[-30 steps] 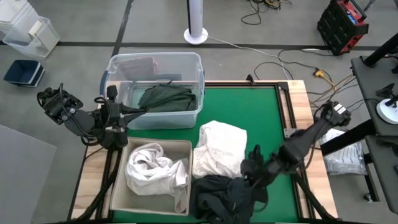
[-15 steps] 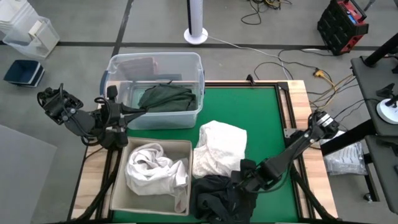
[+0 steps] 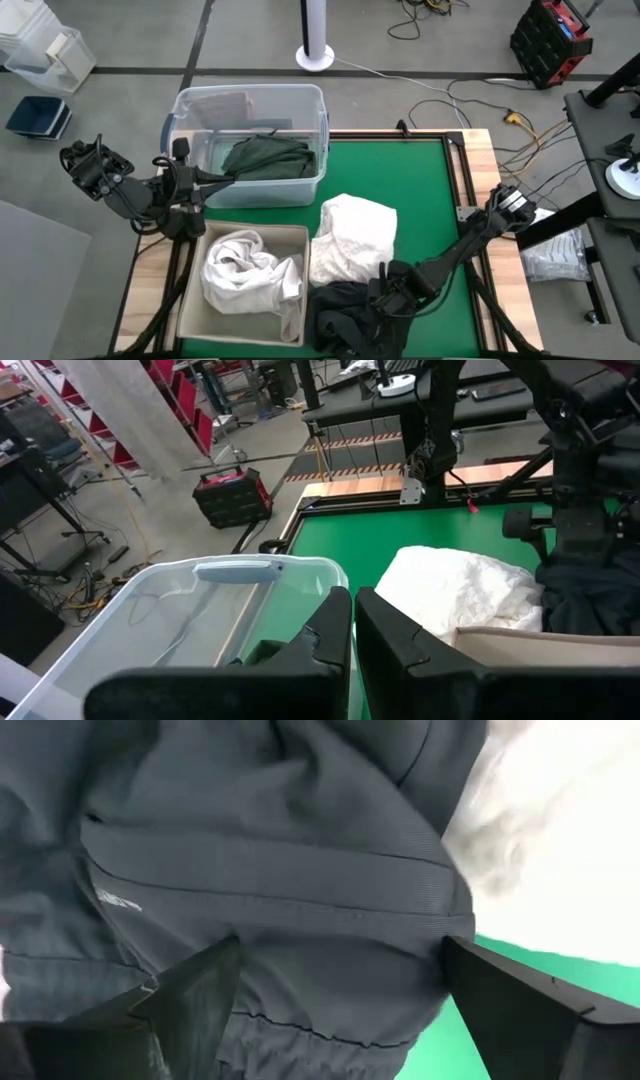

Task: Sort clothes
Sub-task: Put the black pants into the transparent bin

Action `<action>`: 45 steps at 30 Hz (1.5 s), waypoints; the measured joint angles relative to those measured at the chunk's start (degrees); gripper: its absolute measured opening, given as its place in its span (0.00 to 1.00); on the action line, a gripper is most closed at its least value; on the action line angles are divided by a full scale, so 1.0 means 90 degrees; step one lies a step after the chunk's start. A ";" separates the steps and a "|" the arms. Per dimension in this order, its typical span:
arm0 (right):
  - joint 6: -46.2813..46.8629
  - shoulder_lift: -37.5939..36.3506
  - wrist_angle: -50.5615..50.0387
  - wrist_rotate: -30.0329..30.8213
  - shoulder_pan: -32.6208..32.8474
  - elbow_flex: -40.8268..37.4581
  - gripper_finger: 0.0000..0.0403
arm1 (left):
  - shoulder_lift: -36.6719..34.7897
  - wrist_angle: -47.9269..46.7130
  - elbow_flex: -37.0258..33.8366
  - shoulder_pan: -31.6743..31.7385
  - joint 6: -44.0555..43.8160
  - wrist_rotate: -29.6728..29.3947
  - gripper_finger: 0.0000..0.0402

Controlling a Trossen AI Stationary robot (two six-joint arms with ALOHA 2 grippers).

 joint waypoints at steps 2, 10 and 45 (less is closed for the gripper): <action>0.0081 0.0042 0.0064 -0.0133 0.0008 -0.0054 0.84 | -0.0002 0.0000 0.0000 0.0000 0.0000 0.0000 0.00; 0.0015 0.0348 0.0199 -0.0262 0.0005 -0.0079 0.80 | -0.0002 0.0000 -0.0002 0.0000 0.0000 0.0002 0.00; -0.0266 0.1240 0.0762 -0.0298 0.0019 -0.0072 0.19 | 0.0078 -0.0185 -0.0005 0.0000 0.0000 0.0007 0.00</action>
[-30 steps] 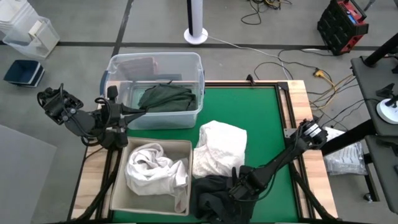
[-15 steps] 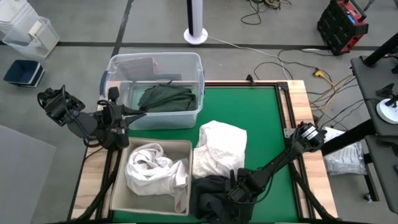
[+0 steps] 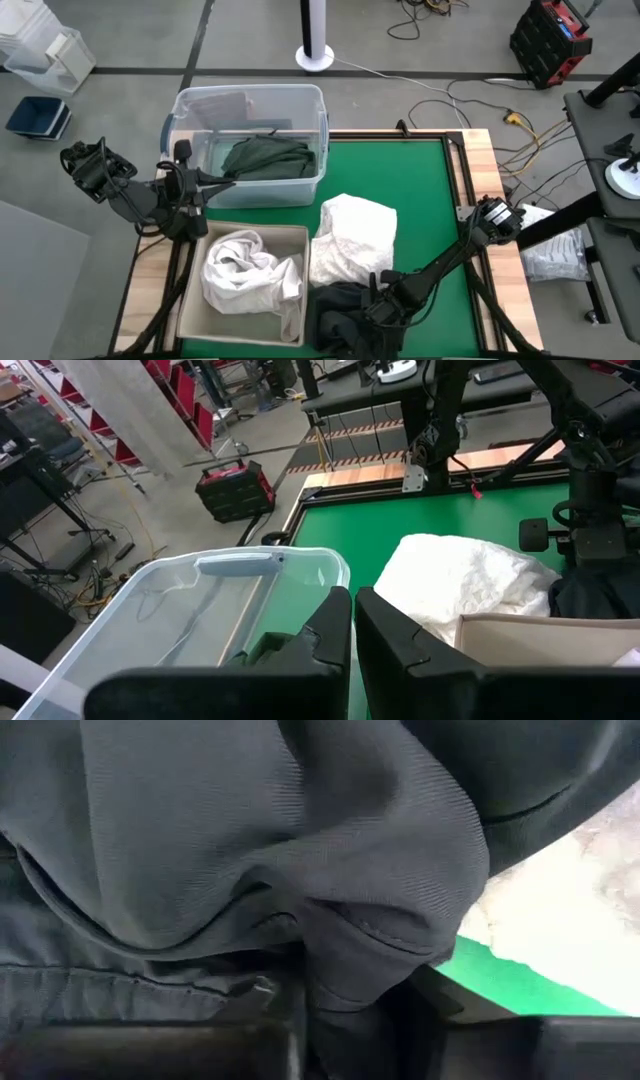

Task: Sort clothes
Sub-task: Put the black pants into the transparent bin

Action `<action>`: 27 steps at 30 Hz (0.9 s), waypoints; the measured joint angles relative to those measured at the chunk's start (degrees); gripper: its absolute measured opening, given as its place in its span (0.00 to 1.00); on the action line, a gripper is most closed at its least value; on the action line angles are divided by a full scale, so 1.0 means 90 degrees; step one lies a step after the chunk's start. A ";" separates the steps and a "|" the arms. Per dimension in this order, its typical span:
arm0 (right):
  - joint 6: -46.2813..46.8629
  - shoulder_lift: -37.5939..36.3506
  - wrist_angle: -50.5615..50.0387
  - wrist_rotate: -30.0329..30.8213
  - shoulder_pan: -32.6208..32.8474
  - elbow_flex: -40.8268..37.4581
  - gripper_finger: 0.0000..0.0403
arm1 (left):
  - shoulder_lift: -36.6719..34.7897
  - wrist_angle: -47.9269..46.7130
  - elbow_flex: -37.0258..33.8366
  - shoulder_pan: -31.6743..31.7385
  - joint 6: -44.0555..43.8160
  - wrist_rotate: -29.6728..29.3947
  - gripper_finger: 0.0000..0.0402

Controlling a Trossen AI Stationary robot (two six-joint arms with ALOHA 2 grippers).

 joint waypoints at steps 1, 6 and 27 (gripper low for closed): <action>0.0003 0.0000 0.0000 0.0000 0.0000 0.0000 0.17 | 0.0001 0.0000 0.0000 0.0000 0.0000 0.0000 0.00; -0.0056 0.0000 0.0000 0.0000 0.0000 -0.0002 0.09 | 0.0002 -0.0047 0.0000 0.0000 0.0000 0.0000 0.00; 0.0180 -0.1119 -0.0115 0.0205 0.0000 -0.0044 0.09 | 0.0002 -0.0104 0.0000 -0.0002 -0.0002 -0.0002 0.00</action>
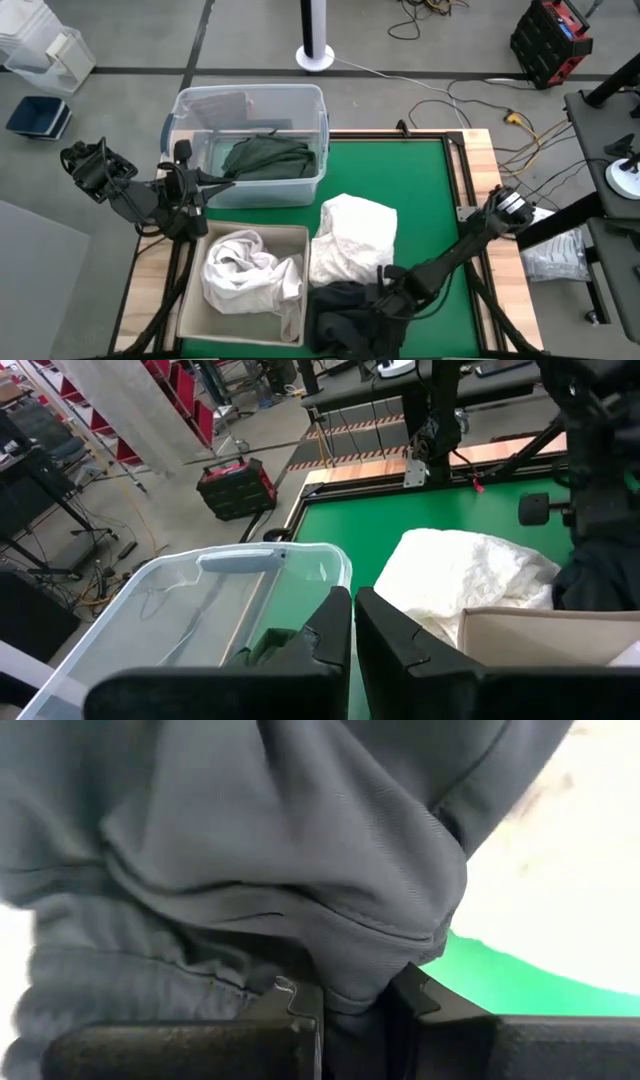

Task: Sort clothes
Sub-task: Put the black pants into the transparent bin

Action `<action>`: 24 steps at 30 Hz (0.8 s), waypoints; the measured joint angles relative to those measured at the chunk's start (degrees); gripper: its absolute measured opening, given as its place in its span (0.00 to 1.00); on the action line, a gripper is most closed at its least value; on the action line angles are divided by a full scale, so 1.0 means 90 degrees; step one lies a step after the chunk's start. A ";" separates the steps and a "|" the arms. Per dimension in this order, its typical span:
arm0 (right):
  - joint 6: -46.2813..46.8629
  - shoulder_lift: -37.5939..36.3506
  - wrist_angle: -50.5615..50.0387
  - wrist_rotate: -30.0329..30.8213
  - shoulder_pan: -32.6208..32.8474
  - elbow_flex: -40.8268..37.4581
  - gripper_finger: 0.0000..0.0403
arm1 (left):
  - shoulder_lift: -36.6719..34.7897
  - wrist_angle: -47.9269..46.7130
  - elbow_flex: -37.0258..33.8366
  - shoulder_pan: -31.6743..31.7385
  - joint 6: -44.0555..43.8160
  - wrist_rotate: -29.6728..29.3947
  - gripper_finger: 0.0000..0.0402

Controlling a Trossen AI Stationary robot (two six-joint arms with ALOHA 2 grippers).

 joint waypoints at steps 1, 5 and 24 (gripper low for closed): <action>-0.0002 -0.0104 0.0003 -0.0004 0.0000 0.0000 0.09 | 0.0000 -0.0002 0.0000 0.0000 0.0002 0.0000 0.00; 0.0010 -0.0586 0.0036 -0.0026 0.0000 0.0007 0.09 | 0.0000 -0.0001 0.0000 0.0000 0.0002 0.0000 0.00; 0.0343 -0.2931 0.0899 0.0936 0.0000 0.0022 0.09 | 0.0000 -0.0009 0.0000 0.0001 0.0021 0.0000 0.00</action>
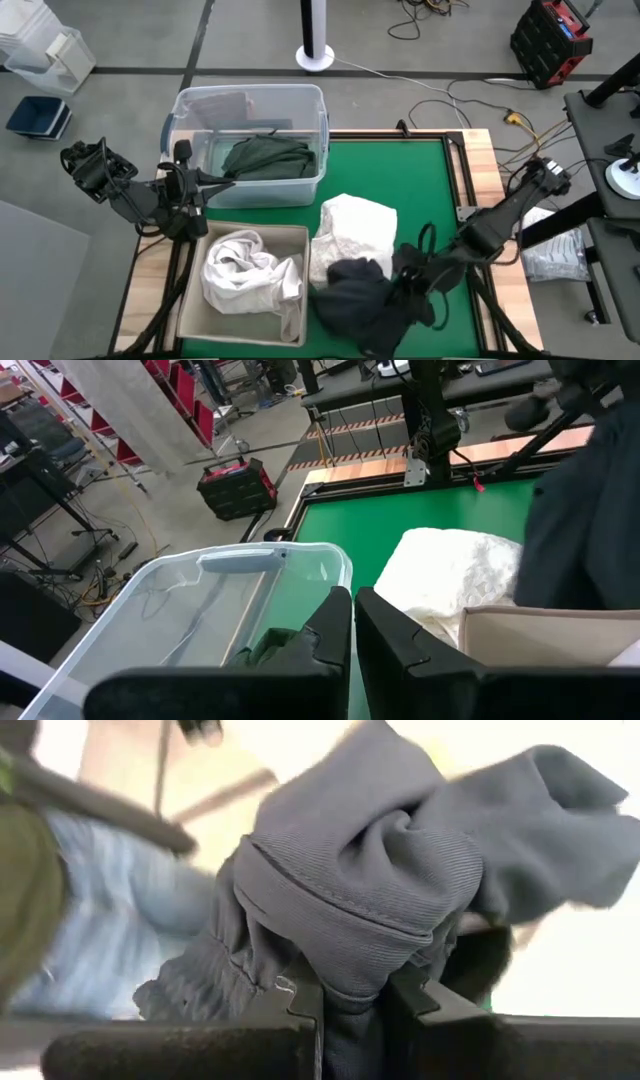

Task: Sort clothes
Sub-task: Put the black pants into the transparent bin

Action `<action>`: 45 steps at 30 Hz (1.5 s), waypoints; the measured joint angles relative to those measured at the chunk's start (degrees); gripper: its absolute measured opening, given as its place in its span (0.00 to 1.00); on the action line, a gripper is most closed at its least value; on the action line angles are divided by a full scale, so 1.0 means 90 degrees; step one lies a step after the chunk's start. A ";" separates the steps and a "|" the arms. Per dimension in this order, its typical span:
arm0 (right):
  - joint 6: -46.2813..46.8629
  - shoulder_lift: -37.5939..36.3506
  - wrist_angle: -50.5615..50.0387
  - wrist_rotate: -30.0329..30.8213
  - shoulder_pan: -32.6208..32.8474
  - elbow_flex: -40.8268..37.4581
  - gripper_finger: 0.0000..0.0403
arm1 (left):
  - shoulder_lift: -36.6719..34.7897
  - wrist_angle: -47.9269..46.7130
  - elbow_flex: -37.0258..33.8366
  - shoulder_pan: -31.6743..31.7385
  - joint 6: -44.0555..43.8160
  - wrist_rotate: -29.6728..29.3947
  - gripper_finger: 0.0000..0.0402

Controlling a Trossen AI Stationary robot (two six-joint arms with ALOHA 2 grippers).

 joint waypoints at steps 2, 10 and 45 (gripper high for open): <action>-0.0187 -0.0150 0.0266 0.0344 0.0000 0.0006 0.09 | 0.0000 0.0002 0.0000 0.0000 0.0000 0.0000 0.00; -0.1166 -0.0625 0.1247 0.1476 -0.0002 0.0010 0.09 | 0.0000 0.0074 0.0000 0.0001 0.0002 -0.0002 0.00; -0.5700 -0.1095 0.4015 0.1836 -0.2156 0.0982 0.09 | 0.0003 0.0166 0.0000 0.0001 0.0005 -0.0005 0.00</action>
